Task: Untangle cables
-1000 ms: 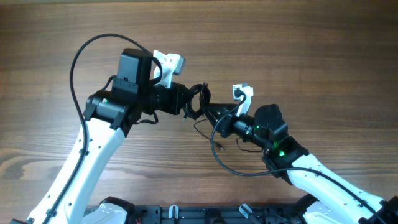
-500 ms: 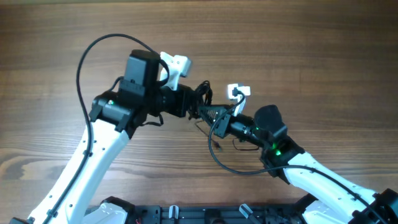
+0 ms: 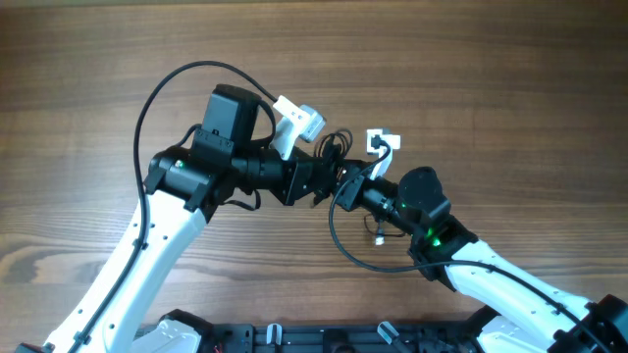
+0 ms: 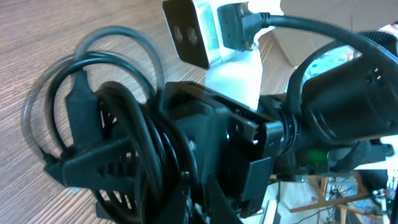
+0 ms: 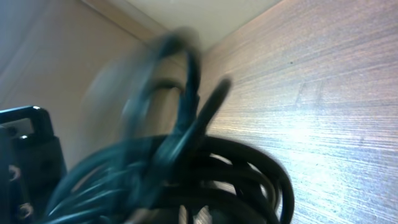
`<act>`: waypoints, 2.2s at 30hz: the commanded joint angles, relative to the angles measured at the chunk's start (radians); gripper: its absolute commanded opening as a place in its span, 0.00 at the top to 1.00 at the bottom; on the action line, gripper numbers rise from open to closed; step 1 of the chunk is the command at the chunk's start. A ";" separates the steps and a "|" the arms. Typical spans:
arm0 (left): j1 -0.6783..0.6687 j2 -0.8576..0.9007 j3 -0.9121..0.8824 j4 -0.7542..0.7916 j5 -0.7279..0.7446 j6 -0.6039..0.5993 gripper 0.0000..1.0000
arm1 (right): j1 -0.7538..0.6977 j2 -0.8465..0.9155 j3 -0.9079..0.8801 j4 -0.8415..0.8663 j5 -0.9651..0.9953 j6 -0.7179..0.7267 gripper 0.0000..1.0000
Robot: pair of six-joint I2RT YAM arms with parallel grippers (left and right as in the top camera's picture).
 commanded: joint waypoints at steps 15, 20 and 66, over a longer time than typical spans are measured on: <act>0.337 0.003 0.004 -0.158 0.339 0.372 0.96 | -0.368 -0.127 0.015 -0.150 -0.541 -0.410 0.05; 0.242 0.003 0.004 -0.244 0.264 0.532 0.96 | -0.369 -0.127 0.015 0.043 -0.710 0.263 0.10; 0.229 0.007 0.003 0.163 -0.423 -0.351 0.96 | -0.322 0.113 0.014 0.257 -0.665 0.261 0.96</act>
